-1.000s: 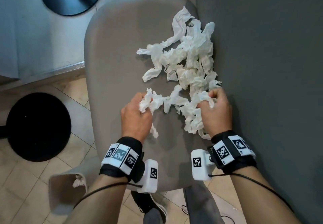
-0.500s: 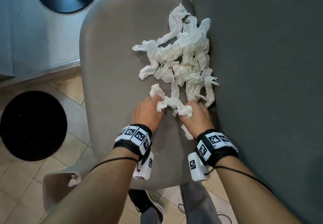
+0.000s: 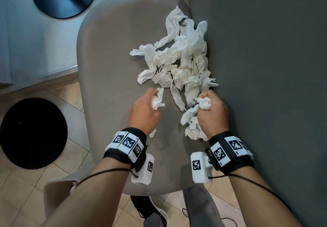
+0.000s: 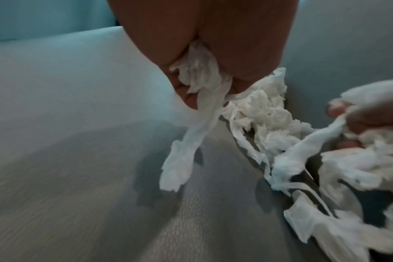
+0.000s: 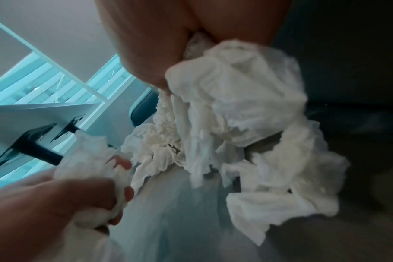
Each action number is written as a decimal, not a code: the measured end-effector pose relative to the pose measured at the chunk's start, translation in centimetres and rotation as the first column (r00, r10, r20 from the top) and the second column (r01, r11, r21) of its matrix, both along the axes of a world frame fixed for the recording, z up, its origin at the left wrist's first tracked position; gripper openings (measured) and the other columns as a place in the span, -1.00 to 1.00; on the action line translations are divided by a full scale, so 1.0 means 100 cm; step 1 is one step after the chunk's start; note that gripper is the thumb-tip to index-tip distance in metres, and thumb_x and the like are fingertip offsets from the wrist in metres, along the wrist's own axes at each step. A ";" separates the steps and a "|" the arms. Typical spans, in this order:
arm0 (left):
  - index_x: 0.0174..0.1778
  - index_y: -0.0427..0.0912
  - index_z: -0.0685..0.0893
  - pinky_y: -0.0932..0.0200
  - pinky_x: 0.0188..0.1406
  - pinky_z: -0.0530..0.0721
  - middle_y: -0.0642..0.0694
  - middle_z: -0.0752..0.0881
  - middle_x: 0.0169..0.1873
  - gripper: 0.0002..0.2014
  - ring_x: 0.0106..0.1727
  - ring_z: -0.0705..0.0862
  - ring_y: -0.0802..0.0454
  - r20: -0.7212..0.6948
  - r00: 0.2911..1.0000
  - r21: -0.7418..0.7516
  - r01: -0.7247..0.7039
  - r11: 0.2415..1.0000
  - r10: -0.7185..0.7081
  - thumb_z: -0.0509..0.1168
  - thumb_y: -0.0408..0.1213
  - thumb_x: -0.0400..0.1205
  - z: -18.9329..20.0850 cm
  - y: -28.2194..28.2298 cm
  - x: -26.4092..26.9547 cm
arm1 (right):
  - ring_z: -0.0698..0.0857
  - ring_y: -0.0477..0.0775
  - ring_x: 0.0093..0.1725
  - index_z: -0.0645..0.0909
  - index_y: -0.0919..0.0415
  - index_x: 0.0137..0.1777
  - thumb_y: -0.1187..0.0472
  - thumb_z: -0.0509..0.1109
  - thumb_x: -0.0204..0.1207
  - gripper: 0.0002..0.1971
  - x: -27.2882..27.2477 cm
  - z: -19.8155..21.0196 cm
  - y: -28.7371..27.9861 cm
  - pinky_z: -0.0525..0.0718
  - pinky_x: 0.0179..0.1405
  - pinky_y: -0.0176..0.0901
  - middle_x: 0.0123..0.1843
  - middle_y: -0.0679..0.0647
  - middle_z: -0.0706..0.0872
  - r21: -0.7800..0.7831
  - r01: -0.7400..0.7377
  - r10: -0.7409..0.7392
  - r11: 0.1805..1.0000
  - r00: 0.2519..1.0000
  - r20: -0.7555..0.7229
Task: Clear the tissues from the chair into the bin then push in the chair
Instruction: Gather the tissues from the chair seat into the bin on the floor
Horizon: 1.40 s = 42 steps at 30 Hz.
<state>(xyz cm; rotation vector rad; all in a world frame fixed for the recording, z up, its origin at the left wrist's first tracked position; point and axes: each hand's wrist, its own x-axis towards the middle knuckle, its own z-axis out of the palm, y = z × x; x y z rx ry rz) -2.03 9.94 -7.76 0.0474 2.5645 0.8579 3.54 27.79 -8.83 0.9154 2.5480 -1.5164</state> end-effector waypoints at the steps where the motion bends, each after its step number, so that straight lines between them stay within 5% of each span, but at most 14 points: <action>1: 0.33 0.07 0.49 0.00 -0.03 0.64 0.04 0.63 -0.03 -0.55 -0.04 0.63 -0.09 0.019 0.999 0.003 0.044 0.999 -0.044 0.27 -0.41 0.55 -0.001 0.006 -0.002 | 0.53 -0.04 -0.31 0.50 0.03 -0.21 0.32 0.19 0.29 -0.82 -0.003 -0.002 0.001 0.49 -0.29 -0.22 -0.24 0.01 0.62 -0.013 0.009 -0.009 1.000 1.000 0.027; 5: 0.52 0.24 0.29 0.04 0.00 0.60 -0.03 0.56 0.25 -0.37 0.17 0.59 -0.05 0.088 0.949 -0.136 0.312 0.940 -0.302 0.30 -0.31 0.58 -0.020 0.027 -0.013 | 0.69 0.08 -0.06 0.56 -0.01 0.05 0.10 0.46 0.33 -0.71 -0.013 -0.021 0.002 0.70 -0.03 -0.07 0.05 0.07 0.72 -0.016 0.022 -0.020 1.000 0.991 0.135; 8: 0.51 0.29 0.31 -0.03 0.01 0.65 -0.05 0.57 0.31 -0.42 0.21 0.61 -0.10 0.076 0.907 -0.237 0.420 0.876 -0.414 0.34 -0.16 0.60 -0.037 0.032 -0.017 | 0.68 0.10 0.13 0.58 -0.08 0.20 0.03 0.54 0.37 -0.61 -0.016 -0.036 -0.003 0.69 0.11 -0.04 0.21 0.05 0.70 0.046 -0.047 0.038 0.998 0.983 0.178; 12: 0.34 0.03 0.55 -0.06 -0.07 0.67 -0.05 0.63 0.21 -0.61 0.12 0.65 -0.13 0.020 0.915 -0.310 0.389 0.868 -0.403 0.37 -0.24 0.58 -0.043 0.028 -0.019 | 0.70 0.26 0.11 0.63 0.03 0.14 0.16 0.41 0.48 -0.76 -0.019 -0.045 -0.004 0.71 0.06 0.04 0.24 0.10 0.68 0.155 -0.084 0.045 0.984 0.969 0.243; 16: 0.08 -0.21 0.61 0.01 -0.23 0.51 -0.13 0.61 0.02 -0.80 -0.06 0.62 -0.16 0.015 0.925 -0.316 0.364 0.876 -0.379 0.32 -0.22 0.60 -0.041 0.018 -0.017 | 0.64 0.31 0.06 0.62 0.25 0.02 0.04 0.24 0.59 -0.73 -0.022 -0.035 -0.002 0.61 0.04 0.03 0.15 0.21 0.67 0.130 -0.022 -0.005 0.991 0.978 0.209; 19: 0.06 -0.19 0.57 0.07 -0.22 0.40 -0.10 0.56 -0.01 -0.74 -0.18 0.47 -0.06 0.028 0.942 -0.306 0.327 0.894 -0.335 0.31 -0.07 0.62 -0.037 0.012 -0.013 | 0.61 0.23 -0.01 0.58 0.23 -0.22 0.02 0.30 0.53 -0.73 -0.019 -0.022 0.000 0.52 0.00 -0.09 0.03 0.18 0.64 0.139 -0.003 -0.019 0.990 0.987 0.157; 23: 0.15 -0.14 0.54 0.09 -0.18 0.43 -0.06 0.57 0.02 -0.73 -0.09 0.59 -0.12 -0.006 0.953 -0.225 0.293 0.929 -0.302 0.33 -0.12 0.60 -0.026 0.013 -0.010 | 0.57 0.17 -0.15 0.51 0.19 -0.34 0.26 0.40 0.37 -0.87 -0.010 -0.003 0.001 0.41 -0.13 -0.20 -0.12 0.12 0.55 0.141 0.037 -0.043 0.989 0.998 0.036; 28: 0.28 0.02 0.44 -0.03 -0.04 0.60 -0.03 0.63 0.15 -0.62 0.02 0.65 -0.15 0.030 0.985 -0.140 0.171 0.975 -0.168 0.34 -0.24 0.56 -0.020 0.019 -0.015 | 0.61 0.11 -0.22 0.58 0.31 -0.23 0.46 0.32 0.31 -0.91 0.005 0.015 0.005 0.54 -0.23 -0.14 -0.22 0.13 0.68 0.162 0.076 -0.065 0.984 0.995 -0.070; 33: 0.57 0.11 0.27 -0.12 0.00 0.63 -0.11 0.61 0.25 -0.39 0.12 0.67 -0.23 0.054 0.965 -0.265 0.262 0.928 -0.257 0.29 -0.29 0.61 -0.031 0.024 -0.026 | 0.54 -0.25 -0.36 0.53 0.21 -0.17 0.44 0.29 0.41 -0.88 0.006 0.029 0.007 0.48 -0.34 -0.44 -0.31 -0.14 0.61 0.020 0.143 -0.139 0.990 0.982 -0.124; 38: 0.47 0.08 0.50 -0.12 -0.04 0.65 -0.07 0.64 0.19 -0.50 0.13 0.65 -0.17 -0.014 0.942 -0.372 0.305 0.876 -0.334 0.30 -0.35 0.61 -0.038 0.025 -0.041 | 0.70 -0.04 -0.07 0.63 0.03 -0.05 0.21 0.46 0.36 -0.83 0.004 0.028 0.015 0.63 -0.05 -0.21 0.00 0.04 0.71 -0.005 0.060 -0.060 0.998 0.995 -0.084; 42: 0.41 0.05 0.61 -0.10 -0.02 0.62 -0.07 0.63 0.12 -0.56 0.16 0.62 -0.16 -0.023 0.930 -0.396 0.328 0.858 -0.367 0.30 -0.36 0.62 -0.035 0.025 -0.051 | 0.71 0.10 -0.11 0.68 0.02 -0.16 0.35 0.33 0.26 -0.76 0.000 0.025 0.021 0.67 -0.05 -0.08 -0.06 0.12 0.69 0.080 0.027 -0.024 0.996 0.999 -0.041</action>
